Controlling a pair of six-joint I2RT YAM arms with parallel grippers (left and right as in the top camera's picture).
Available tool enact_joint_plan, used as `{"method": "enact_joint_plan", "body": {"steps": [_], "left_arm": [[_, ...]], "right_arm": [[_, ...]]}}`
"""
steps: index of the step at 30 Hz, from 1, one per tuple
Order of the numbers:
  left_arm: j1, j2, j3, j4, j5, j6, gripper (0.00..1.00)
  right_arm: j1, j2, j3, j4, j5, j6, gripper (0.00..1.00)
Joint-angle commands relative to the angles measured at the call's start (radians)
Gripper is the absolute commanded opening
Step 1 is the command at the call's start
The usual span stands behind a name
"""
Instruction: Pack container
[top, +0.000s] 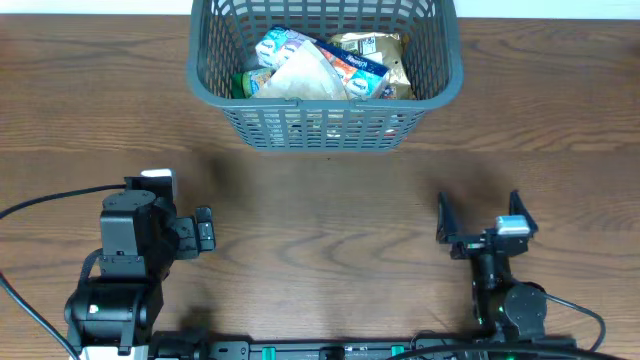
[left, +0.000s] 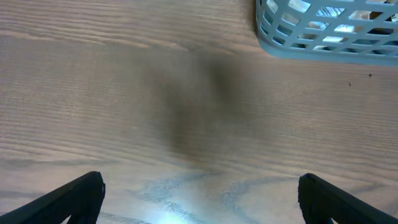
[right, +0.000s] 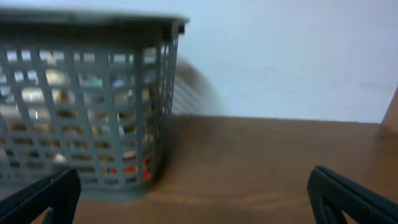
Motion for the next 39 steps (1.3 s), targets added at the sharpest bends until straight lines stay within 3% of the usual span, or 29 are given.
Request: {"method": "enact_joint_plan", "body": {"steps": [1, 10, 39], "left_arm": [[0.003, -0.001, 0.003, -0.001, 0.009, -0.005, 0.98], [0.003, -0.001, 0.003, -0.002, 0.009, -0.005, 0.98], [0.003, -0.001, 0.003, -0.002, 0.009, -0.005, 0.98]], "right_arm": [[-0.002, -0.009, -0.004, -0.055, -0.037, -0.054, 0.99], [-0.002, -0.009, -0.004, -0.107, -0.1, -0.117, 0.99], [-0.002, -0.009, -0.004, -0.107, -0.096, -0.116, 0.99]]}}
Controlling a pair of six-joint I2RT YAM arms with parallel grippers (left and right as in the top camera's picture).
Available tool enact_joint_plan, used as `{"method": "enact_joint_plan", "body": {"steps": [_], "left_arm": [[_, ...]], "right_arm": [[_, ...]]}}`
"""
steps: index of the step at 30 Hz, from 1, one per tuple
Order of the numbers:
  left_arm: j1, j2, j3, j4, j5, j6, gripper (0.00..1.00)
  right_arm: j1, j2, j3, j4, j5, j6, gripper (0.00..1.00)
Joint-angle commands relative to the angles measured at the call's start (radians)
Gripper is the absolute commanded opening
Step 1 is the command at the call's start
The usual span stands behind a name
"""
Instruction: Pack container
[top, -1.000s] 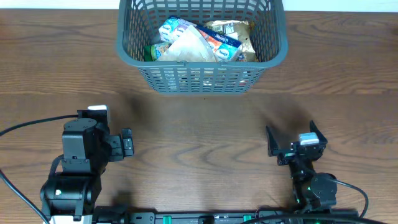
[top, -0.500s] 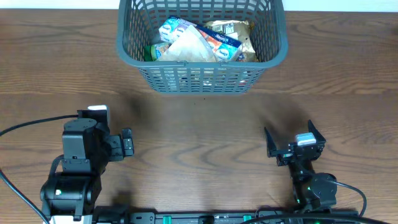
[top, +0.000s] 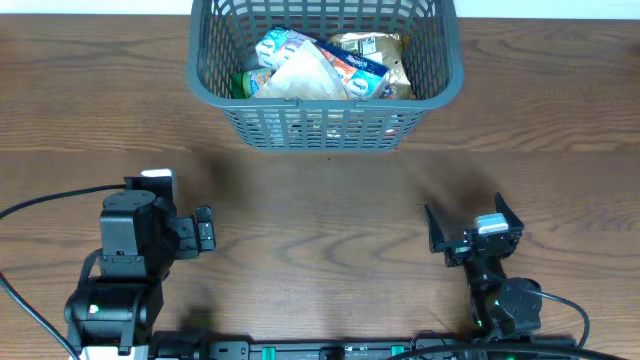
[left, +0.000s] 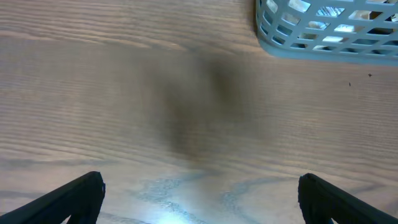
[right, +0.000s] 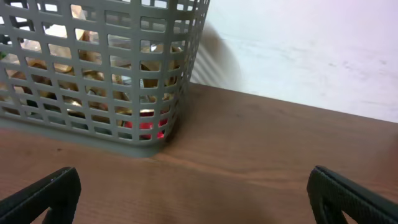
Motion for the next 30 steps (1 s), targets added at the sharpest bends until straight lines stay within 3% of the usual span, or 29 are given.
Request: {"method": "enact_joint_plan", "body": {"steps": [1, 9, 12, 15, 21, 26, 30], "left_arm": [[0.003, -0.001, 0.003, -0.001, 0.008, -0.005, 0.98], [0.004, -0.042, 0.003, -0.045, -0.018, 0.04, 0.98], [0.004, -0.152, -0.008, -0.085, 0.033, 0.04, 0.98], [0.004, -0.281, -0.05, -0.024, 0.052, 0.04, 0.98], [0.005, -0.476, -0.295, 0.496, 0.027, 0.053, 0.98], [0.004, -0.524, -0.545, 0.873, 0.0, 0.053, 0.98], [0.004, -0.579, -0.694, 0.986, -0.007, 0.078, 0.98]], "right_arm": [[-0.002, -0.007, -0.002, -0.005, -0.011, -0.018, 0.99], [-0.002, -0.007, -0.002, -0.005, -0.011, -0.018, 0.99], [-0.002, -0.007, -0.002, -0.005, -0.011, -0.017, 0.99], [-0.002, -0.007, -0.002, -0.005, -0.011, -0.018, 0.99], [-0.002, -0.007, -0.002, -0.005, -0.011, -0.017, 0.99], [-0.002, -0.007, -0.002, -0.005, -0.011, -0.018, 0.99], [-0.002, -0.007, -0.002, -0.005, -0.011, -0.018, 0.99]]}}
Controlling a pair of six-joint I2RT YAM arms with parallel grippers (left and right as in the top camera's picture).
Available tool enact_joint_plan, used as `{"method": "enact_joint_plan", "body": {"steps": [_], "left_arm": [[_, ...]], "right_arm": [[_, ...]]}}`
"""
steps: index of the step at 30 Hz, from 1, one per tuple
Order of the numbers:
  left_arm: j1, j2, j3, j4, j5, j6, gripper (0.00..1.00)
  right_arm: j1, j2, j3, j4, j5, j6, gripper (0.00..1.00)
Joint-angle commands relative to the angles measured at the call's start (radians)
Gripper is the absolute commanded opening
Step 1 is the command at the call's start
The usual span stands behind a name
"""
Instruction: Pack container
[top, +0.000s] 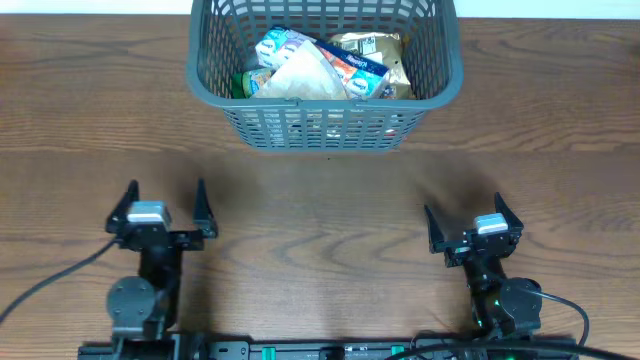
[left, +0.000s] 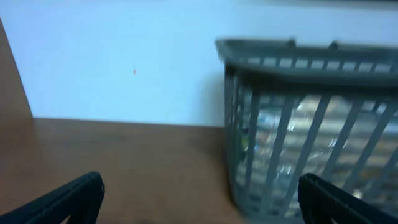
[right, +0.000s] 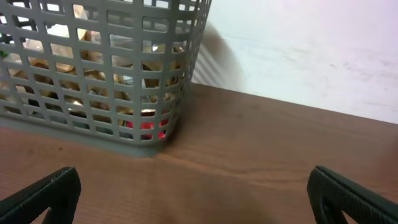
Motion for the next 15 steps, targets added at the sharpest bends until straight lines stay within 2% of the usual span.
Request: {"method": "enact_joint_plan", "body": {"steps": [1, 4, 9, 15], "left_arm": [[0.003, -0.062, -0.098, 0.04, -0.02, 0.031, 0.98], [0.003, -0.12, -0.152, 0.04, -0.019, 0.031, 0.98], [0.003, -0.189, -0.153, -0.074, -0.019, 0.074, 0.98], [0.001, -0.192, -0.153, -0.225, 0.004, 0.072, 0.98]], "right_arm": [[-0.002, -0.007, -0.003, -0.005, -0.004, -0.014, 0.99], [-0.002, -0.007, -0.002, -0.005, -0.004, -0.014, 0.99], [-0.002, -0.007, -0.002, -0.005, -0.005, -0.014, 0.99], [-0.002, -0.007, -0.002, -0.005, -0.004, -0.014, 0.99]]}}
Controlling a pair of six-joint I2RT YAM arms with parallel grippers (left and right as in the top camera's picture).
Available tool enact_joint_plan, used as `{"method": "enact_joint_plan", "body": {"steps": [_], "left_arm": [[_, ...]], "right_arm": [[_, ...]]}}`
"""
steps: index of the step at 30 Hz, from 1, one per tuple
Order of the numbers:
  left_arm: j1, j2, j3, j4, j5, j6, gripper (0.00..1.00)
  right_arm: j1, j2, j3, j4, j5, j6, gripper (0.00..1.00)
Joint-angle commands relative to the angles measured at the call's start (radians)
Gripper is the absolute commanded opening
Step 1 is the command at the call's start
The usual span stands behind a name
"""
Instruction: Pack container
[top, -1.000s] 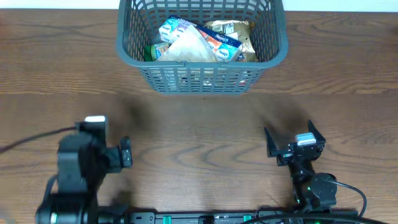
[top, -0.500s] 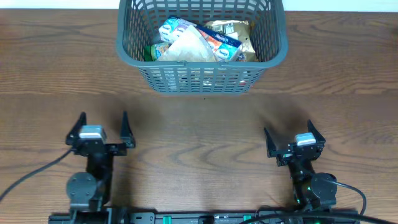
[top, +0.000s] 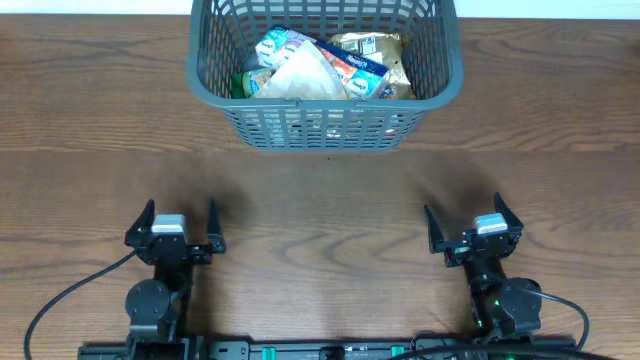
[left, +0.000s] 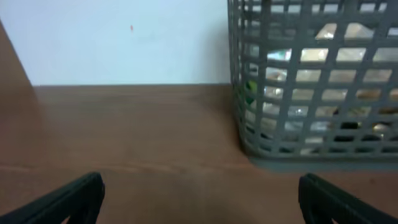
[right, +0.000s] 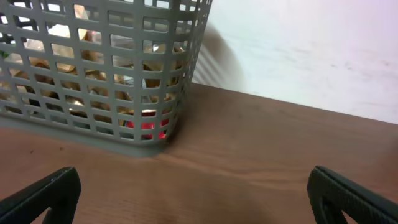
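Note:
A grey mesh basket (top: 325, 130) stands at the back middle of the wooden table, holding several snack packets (top: 325, 65). Its left corner (left: 292, 149) fills the right of the left wrist view; its right corner (right: 149, 146) fills the left of the right wrist view. My left gripper (top: 179, 222) rests low at the front left, open and empty, facing the basket. At the front right, my right gripper (top: 467, 228) is likewise open with nothing between its fingers. Both are well short of the basket.
The wooden table (top: 320, 210) stretches between the grippers and the basket. A white wall (right: 311, 50) rises behind the table's far edge. Cables (top: 60, 300) trail at the front left.
My left gripper has drawn back a little toward the front edge and its view has dropped, showing the basket's base instead of its rim. The right gripper has not moved.
At first the left arm was folded at the front left, its camera looking down on the table, and the right gripper faced the basket. The right gripper then settled lower and nearer the front. Later the left arm lay flat facing the basket, open, as now.

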Motion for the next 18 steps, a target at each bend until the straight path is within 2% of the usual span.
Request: {"method": "enact_joint_plan", "body": {"steps": [1, 10, 18], "left_arm": [[-0.001, -0.008, -0.005, -0.064, 0.0, 0.016, 0.98], [-0.029, -0.008, -0.005, -0.064, 0.0, -0.048, 0.98], [-0.082, -0.008, -0.005, -0.063, 0.0, -0.056, 0.98]], "right_arm": [[-0.002, -0.007, -0.002, -0.005, -0.003, -0.014, 0.99], [-0.002, -0.007, -0.002, -0.005, -0.003, -0.014, 0.99], [-0.002, -0.007, -0.002, -0.005, -0.003, -0.014, 0.99]]}}
